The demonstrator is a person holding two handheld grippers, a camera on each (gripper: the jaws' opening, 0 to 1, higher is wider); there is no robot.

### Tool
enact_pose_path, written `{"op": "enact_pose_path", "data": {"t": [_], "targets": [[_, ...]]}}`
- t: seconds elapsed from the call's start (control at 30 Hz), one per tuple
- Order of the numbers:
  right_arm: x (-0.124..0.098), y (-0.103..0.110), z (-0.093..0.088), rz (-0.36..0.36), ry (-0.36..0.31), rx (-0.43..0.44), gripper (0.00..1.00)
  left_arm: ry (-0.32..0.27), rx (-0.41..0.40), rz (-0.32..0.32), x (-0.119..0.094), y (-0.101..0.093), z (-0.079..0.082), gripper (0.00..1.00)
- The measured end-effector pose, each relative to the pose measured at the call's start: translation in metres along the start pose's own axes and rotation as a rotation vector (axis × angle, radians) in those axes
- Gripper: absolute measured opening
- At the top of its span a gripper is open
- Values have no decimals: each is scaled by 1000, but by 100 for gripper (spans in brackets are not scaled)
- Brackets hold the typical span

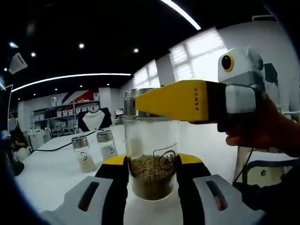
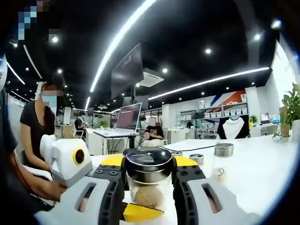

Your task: Rotate the seasoning bottle until the label or dispensing opening points toward the visible target arrow and the bottle remains upright within the marked orientation range

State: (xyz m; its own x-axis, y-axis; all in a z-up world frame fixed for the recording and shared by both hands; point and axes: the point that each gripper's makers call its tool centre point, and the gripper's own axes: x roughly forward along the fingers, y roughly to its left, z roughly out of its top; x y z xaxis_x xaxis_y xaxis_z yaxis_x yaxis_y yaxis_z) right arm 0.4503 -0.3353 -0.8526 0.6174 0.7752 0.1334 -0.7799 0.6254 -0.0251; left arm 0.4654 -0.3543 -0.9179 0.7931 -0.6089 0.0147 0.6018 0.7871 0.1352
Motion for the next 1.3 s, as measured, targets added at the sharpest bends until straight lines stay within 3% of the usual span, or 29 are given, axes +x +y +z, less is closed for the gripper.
{"op": "enact_pose_path", "data": {"t": [0.23,0.37,0.47,0.53,0.73,0.8,0.97,1.1,1.3], "targets": [[6,1,-6,-62,20,-41,37,-18,-16,65,-1,6,0,42],[2,-5,-11,-78,70,-22,36,22,-34,-20,2,0,-8,42],[-2,-7,-6,-48,46,6,36,-13,-5,-71,1,-1,-1,42],[-4,-6,0,-14,32,38,36,-38,-24,-115,0,-4,5,42],[-7,-1,5,64,13,79,36,-42,-89,-222,-4,-11,8,43],[-6,2,2,74,30,67,36,-21,-56,-198,-4,-11,5,43],[-2,3,3,51,24,39,37,-42,-122,-173,-2,-11,6,42],[0,4,1,15,37,-18,37,-43,-87,-129,-1,-10,5,42],[3,3,-3,-30,57,-28,37,-40,-114,-105,0,-6,3,42]]}}
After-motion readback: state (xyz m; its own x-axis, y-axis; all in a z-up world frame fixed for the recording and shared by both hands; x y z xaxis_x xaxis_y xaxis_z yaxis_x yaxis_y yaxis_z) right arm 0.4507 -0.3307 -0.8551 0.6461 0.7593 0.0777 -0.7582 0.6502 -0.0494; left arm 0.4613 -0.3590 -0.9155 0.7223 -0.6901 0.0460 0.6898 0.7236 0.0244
